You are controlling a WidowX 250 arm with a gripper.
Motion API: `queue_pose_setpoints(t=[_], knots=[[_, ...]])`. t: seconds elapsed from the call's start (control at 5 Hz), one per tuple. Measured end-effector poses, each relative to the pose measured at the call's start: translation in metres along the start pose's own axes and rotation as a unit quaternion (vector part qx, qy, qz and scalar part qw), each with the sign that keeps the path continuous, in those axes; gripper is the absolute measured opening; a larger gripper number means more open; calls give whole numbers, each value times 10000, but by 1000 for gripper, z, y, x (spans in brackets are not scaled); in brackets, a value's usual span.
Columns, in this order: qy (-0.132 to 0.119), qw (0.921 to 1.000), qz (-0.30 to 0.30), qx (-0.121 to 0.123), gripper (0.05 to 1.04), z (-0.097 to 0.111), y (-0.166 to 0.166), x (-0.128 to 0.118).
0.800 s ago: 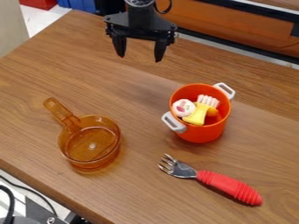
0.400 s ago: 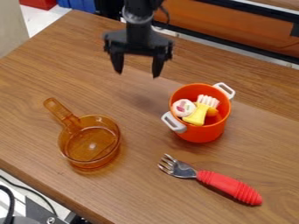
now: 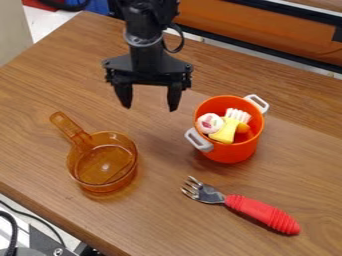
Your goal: Moving the fork to the upper side.
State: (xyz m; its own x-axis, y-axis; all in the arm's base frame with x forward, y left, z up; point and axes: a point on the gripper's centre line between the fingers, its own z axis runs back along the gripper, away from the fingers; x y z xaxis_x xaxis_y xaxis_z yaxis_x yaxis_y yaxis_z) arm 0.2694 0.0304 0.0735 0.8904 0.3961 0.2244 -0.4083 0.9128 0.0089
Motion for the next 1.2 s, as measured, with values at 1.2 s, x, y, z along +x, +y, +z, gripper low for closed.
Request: queue_pose_setpoints(t=[1.2], knots=[[386, 9606, 2751, -66, 999, -13, -129, -113]])
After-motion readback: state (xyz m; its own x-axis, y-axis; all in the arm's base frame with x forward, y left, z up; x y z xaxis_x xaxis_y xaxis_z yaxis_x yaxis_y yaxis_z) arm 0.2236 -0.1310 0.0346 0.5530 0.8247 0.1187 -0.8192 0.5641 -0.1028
